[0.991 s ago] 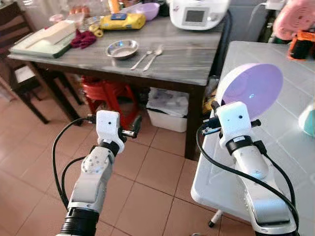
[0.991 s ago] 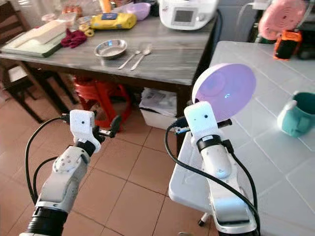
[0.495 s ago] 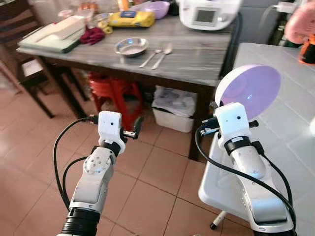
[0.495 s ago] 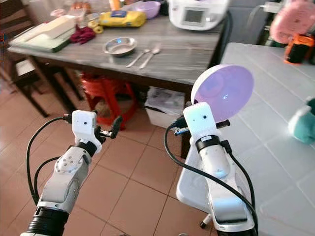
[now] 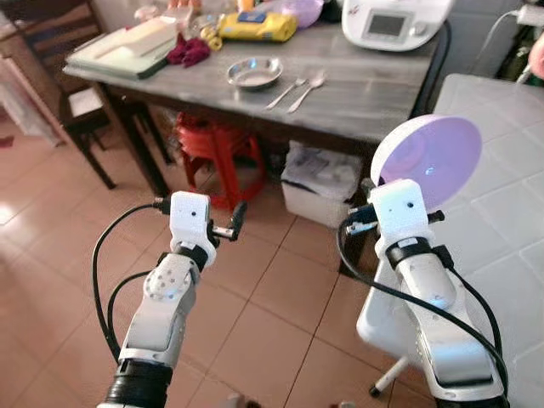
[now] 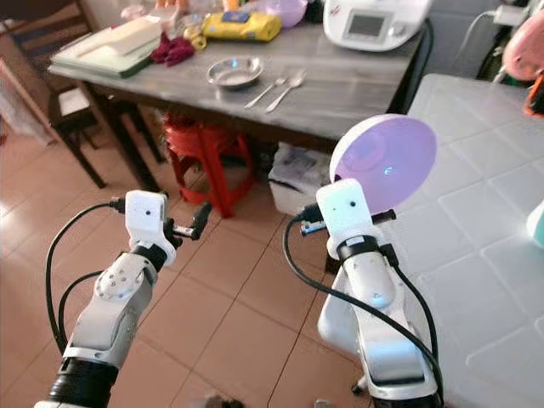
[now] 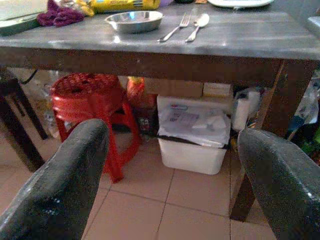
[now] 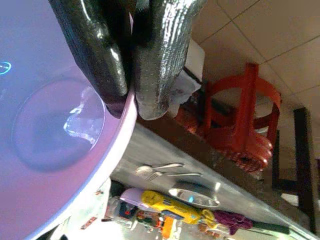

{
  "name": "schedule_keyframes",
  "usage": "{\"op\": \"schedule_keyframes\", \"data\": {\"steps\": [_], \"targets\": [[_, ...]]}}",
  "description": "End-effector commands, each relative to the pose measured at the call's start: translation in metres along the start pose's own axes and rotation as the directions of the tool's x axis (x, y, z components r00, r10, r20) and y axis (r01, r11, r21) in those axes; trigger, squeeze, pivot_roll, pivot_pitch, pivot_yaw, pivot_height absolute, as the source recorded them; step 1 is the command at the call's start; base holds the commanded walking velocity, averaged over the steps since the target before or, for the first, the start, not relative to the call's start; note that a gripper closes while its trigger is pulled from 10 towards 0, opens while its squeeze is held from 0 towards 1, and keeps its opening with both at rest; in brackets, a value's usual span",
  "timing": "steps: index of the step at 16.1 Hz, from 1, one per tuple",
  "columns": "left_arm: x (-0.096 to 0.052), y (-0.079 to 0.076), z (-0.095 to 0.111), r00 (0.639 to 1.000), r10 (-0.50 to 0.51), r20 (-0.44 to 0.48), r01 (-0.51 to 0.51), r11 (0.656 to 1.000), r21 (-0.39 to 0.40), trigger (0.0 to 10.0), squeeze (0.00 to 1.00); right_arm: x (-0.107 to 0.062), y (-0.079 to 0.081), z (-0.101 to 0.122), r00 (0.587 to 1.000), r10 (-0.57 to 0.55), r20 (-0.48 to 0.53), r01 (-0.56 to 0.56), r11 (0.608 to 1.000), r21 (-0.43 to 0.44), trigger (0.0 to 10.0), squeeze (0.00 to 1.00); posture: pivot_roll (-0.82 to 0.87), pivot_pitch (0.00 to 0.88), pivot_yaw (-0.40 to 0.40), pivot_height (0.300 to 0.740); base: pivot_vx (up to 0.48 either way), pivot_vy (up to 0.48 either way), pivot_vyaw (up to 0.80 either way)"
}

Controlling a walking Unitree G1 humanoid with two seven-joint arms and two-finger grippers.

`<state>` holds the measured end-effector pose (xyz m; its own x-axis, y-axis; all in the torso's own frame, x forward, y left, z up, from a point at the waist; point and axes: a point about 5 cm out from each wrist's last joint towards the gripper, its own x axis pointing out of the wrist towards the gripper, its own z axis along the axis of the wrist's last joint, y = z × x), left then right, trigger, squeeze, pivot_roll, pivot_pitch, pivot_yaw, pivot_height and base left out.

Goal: Setting the table

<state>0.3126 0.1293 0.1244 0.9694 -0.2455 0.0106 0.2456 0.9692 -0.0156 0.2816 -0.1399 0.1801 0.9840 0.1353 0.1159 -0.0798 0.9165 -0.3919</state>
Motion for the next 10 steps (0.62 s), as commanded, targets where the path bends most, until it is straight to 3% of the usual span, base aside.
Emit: {"op": "schedule_keyframes", "data": {"steps": [1, 6, 10], "targets": [[-0.0003, 0.0046, 0.0001, 1.000, 0.008, -0.010, -0.008, 1.000, 0.009, 10.0, 0.00, 0.0000, 0.0012, 0.0026, 1.000, 0.007, 0.019, -0.007, 1.000, 0.007, 10.0, 0.00, -0.13, 0.072, 0.120, 0.740, -0.304, 0.000, 0.00], [-0.0010, 0.0036, -0.0008, 1.000, 0.000, -0.015, 0.001, 1.000, 0.013, 10.0, 0.00, 0.0003, -0.0012, 0.0002, 1.000, -0.004, 0.013, 0.004, 1.000, 0.002, 10.0, 0.00, -0.12, 0.073, 0.124, 0.740, -0.314, 0.000, 0.00], [-0.0041, 0.0019, 0.0009, 0.997, -0.075, 0.023, 0.075, 0.997, 0.012, 10.0, 0.00, -0.0003, -0.0027, -0.0020, 1.000, -0.017, 0.007, 0.017, 1.000, -0.004, 10.0, 0.00, -0.13, 0.076, 0.125, 0.740, 0.000, 0.000, 0.00]]}}
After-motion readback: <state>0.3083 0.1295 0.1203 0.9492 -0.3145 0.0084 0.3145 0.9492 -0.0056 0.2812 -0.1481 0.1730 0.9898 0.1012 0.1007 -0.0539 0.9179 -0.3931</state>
